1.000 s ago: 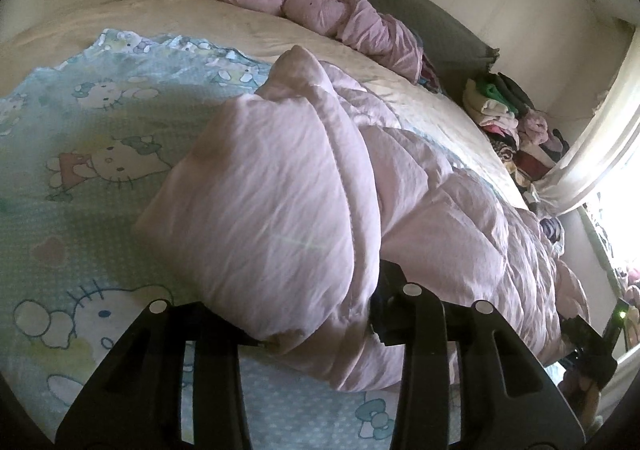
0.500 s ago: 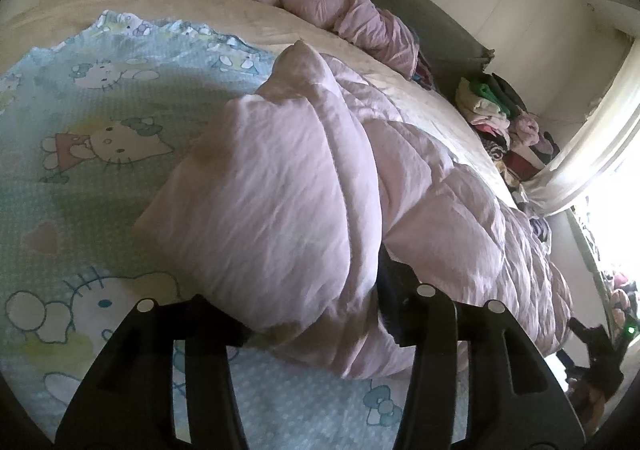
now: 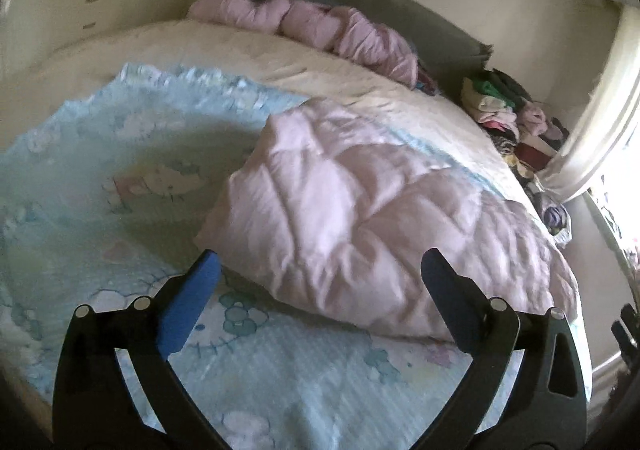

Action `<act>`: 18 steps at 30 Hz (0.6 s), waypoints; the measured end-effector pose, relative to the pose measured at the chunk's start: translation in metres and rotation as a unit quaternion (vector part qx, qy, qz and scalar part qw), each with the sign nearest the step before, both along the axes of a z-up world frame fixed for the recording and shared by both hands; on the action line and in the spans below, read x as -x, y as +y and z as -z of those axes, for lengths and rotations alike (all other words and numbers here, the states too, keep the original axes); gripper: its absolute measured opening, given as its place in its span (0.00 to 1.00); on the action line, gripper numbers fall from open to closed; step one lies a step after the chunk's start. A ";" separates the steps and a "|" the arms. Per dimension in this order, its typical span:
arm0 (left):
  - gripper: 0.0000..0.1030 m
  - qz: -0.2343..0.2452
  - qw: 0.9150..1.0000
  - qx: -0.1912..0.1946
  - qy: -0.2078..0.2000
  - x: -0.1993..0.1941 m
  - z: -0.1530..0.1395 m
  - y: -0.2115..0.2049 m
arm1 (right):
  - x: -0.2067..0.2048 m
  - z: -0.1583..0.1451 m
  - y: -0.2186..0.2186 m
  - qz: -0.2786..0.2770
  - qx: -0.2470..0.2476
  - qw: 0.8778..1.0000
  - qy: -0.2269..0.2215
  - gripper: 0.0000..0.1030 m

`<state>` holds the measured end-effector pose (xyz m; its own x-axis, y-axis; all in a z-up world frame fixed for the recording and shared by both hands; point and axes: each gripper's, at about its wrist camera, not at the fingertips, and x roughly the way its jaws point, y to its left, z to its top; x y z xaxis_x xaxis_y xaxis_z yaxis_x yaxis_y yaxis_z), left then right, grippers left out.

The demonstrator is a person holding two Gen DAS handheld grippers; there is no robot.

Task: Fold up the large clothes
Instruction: 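Open both grippers and withdraw them from the folded jacket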

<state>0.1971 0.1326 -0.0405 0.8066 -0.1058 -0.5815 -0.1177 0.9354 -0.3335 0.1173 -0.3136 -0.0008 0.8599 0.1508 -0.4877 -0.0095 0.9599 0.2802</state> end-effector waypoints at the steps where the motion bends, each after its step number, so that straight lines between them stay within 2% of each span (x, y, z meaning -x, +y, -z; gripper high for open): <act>1: 0.91 0.003 1.000 -0.004 -0.006 0.007 -0.007 -0.003 | 0.003 -0.003 0.002 -0.006 0.001 1.000 -0.003 0.96; 9: 0.91 0.028 0.997 -0.047 -0.049 0.068 -0.047 -0.031 | 0.041 -0.024 0.029 -0.044 0.040 0.998 -0.037 0.96; 13: 0.91 0.043 0.996 -0.054 -0.058 0.088 -0.051 -0.043 | 0.055 -0.023 0.037 -0.055 0.046 0.996 -0.043 0.96; 18: 0.91 0.059 0.994 -0.070 -0.057 0.114 -0.048 -0.059 | 0.073 -0.015 0.040 -0.069 0.042 0.996 -0.028 0.96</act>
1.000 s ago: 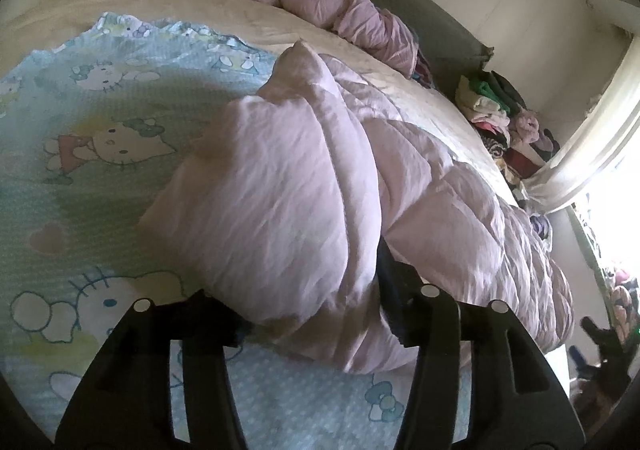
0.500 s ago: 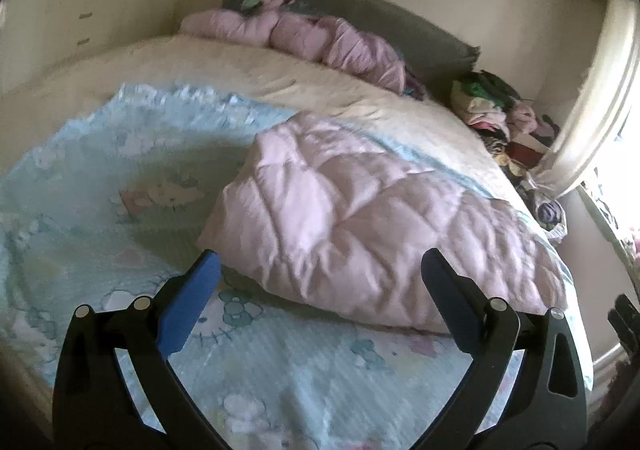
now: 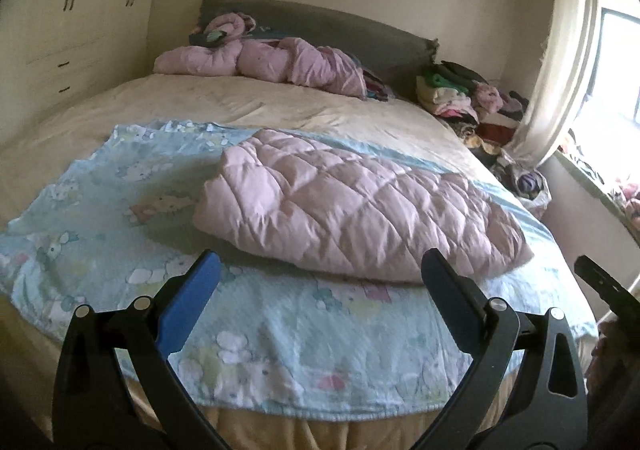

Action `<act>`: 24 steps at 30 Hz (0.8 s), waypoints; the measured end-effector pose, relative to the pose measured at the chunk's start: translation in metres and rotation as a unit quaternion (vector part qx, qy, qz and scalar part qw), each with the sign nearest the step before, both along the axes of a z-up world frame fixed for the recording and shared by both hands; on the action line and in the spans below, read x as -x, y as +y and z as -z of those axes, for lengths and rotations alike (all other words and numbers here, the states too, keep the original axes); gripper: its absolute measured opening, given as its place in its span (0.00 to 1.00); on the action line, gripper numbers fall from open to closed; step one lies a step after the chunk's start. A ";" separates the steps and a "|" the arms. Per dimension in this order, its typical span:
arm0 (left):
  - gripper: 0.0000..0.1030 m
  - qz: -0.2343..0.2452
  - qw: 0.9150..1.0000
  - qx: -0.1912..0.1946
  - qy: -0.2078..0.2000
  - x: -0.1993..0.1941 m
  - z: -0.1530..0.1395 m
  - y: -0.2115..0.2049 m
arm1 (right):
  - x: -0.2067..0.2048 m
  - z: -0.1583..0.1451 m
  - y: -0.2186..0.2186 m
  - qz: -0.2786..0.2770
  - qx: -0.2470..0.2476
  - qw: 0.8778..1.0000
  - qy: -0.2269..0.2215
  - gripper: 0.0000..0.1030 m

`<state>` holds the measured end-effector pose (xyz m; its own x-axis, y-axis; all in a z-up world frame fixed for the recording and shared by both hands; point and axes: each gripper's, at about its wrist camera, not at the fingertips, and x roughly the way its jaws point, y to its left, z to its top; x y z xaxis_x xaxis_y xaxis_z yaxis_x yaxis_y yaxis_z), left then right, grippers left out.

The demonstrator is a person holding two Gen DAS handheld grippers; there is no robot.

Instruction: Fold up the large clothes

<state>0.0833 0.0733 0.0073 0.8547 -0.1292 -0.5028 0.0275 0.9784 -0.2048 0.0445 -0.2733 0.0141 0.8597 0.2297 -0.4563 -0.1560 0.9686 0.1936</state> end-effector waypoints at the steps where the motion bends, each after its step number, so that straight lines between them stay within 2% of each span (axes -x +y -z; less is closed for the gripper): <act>1: 0.91 0.002 1.000 -0.005 0.001 0.005 0.002 -0.004 | 0.003 0.001 0.001 0.000 0.002 1.000 0.002 0.96; 7: 0.91 -0.004 0.999 -0.044 0.015 0.024 0.012 -0.025 | 0.020 0.015 -0.001 0.003 0.006 1.000 0.021 0.96; 15: 0.91 0.004 0.998 -0.049 0.034 0.036 0.023 -0.034 | 0.038 0.036 -0.010 0.012 0.005 0.999 0.047 0.96; 24: 0.91 0.005 0.998 -0.047 0.043 0.040 0.026 -0.036 | 0.040 0.046 -0.017 0.015 -0.010 0.998 0.061 0.96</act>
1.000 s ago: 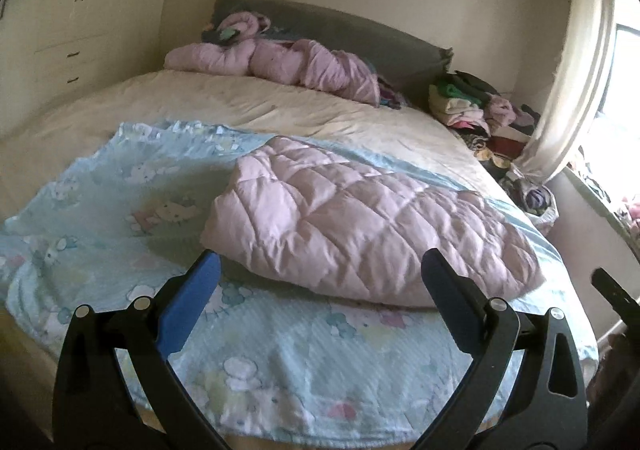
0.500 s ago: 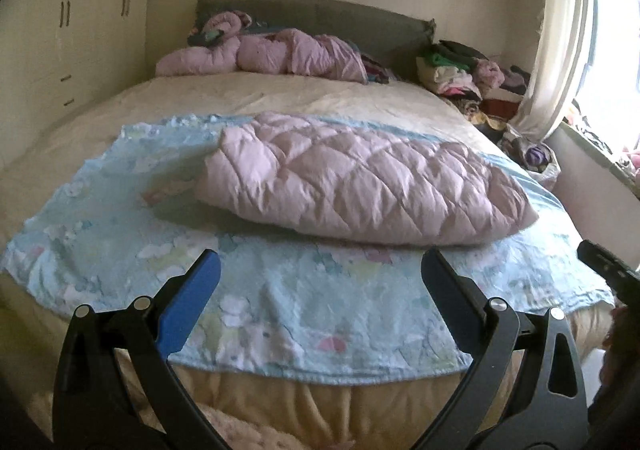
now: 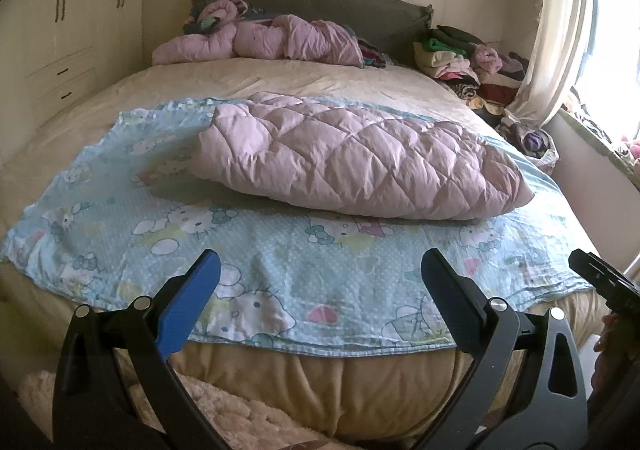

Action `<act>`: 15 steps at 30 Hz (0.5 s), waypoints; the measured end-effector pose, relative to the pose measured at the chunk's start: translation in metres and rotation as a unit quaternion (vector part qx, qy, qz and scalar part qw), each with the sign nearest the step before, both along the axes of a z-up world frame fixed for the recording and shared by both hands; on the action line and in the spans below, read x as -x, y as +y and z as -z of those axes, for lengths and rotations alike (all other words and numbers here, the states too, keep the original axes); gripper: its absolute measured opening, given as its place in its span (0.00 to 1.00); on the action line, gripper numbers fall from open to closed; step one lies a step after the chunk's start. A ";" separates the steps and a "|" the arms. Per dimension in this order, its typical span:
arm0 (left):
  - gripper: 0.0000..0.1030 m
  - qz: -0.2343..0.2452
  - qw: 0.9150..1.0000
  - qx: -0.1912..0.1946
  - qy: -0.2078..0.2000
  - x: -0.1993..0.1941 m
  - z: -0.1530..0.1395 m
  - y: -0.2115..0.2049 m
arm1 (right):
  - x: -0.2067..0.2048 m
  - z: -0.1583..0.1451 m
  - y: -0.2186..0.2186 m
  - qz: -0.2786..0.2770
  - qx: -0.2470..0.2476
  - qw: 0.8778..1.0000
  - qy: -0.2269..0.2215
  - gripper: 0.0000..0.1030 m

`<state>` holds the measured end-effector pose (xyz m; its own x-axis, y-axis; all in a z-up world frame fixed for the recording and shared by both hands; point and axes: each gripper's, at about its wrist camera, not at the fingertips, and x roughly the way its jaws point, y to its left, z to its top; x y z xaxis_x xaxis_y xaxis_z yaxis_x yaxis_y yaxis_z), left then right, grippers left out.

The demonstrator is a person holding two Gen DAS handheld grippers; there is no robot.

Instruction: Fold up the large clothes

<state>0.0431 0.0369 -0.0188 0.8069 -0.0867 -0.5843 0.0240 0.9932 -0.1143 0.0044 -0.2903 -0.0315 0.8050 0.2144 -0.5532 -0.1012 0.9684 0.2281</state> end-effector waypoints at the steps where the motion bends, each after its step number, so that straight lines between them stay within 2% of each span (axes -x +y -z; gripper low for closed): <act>1: 0.91 0.002 1.000 0.001 0.000 0.000 0.000 0.000 | 0.000 0.000 0.000 0.000 -0.001 1.000 0.001 0.96; 15: 0.91 0.001 1.000 -0.001 -0.001 0.001 0.000 0.001 | 0.004 -0.003 0.004 -0.004 0.001 1.000 -0.003 0.96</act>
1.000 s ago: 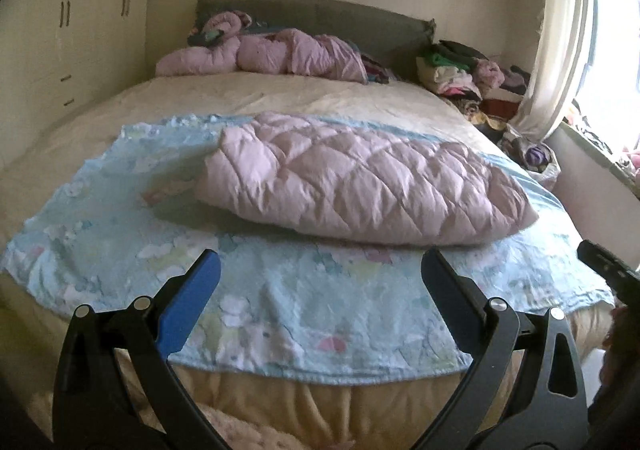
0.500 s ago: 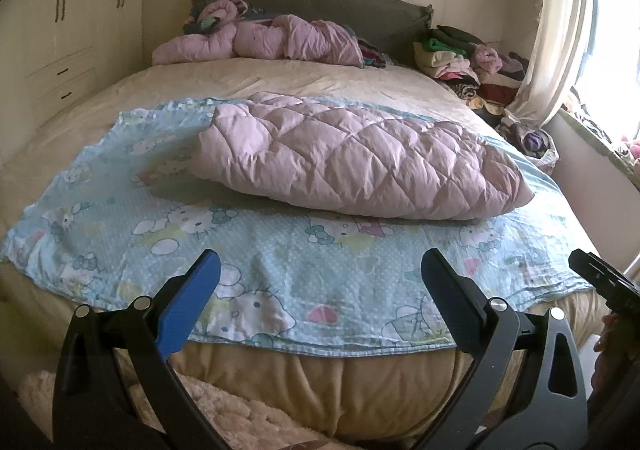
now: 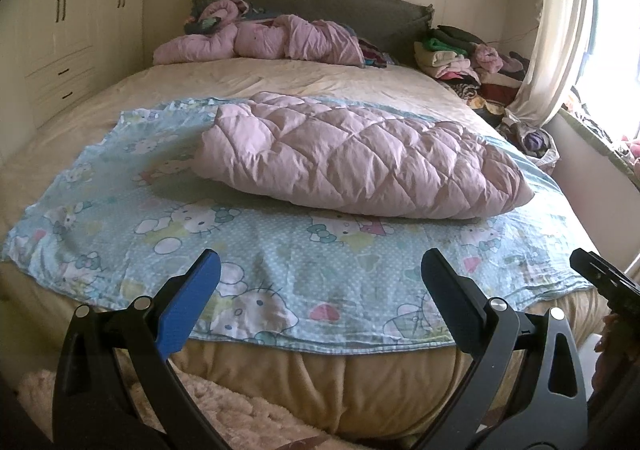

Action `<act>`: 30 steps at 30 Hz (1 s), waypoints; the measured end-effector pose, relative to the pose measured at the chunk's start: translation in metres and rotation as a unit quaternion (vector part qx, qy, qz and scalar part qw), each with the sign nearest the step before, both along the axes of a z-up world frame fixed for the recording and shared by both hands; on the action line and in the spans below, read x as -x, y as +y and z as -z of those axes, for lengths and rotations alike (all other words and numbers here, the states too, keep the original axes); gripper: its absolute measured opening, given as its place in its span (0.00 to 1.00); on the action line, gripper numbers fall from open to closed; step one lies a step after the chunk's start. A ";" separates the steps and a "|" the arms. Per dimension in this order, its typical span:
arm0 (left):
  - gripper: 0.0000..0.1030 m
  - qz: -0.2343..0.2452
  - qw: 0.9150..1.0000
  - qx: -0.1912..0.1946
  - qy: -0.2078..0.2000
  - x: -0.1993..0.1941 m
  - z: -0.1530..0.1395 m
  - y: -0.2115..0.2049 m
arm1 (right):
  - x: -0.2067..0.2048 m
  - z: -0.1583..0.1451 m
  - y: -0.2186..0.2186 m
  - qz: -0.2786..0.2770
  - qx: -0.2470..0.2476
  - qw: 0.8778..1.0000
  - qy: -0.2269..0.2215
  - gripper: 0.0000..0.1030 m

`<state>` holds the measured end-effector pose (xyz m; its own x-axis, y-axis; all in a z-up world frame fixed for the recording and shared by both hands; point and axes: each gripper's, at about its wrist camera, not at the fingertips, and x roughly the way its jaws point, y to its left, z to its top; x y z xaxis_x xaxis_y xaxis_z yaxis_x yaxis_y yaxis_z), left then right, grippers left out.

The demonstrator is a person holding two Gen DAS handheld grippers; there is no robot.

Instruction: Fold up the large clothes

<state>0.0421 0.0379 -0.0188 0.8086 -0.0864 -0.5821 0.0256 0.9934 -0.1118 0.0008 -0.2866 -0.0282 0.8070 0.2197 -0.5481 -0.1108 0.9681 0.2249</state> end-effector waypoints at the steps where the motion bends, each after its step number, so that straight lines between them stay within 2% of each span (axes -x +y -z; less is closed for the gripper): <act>1: 0.91 0.000 1.000 0.000 -0.001 0.000 0.000 0.000 | 0.001 -0.001 0.000 0.000 0.001 1.000 -0.002 0.96; 30: 0.91 -0.002 1.000 0.000 -0.001 0.003 -0.001 0.003 | 0.005 -0.007 0.010 -0.007 0.009 1.000 -0.009 0.96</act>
<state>0.0395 0.0406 -0.0179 0.8098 -0.0841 -0.5806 0.0224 0.9934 -0.1127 -0.0042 -0.2768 -0.0216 0.8135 0.2201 -0.5384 -0.1272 0.9705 0.2046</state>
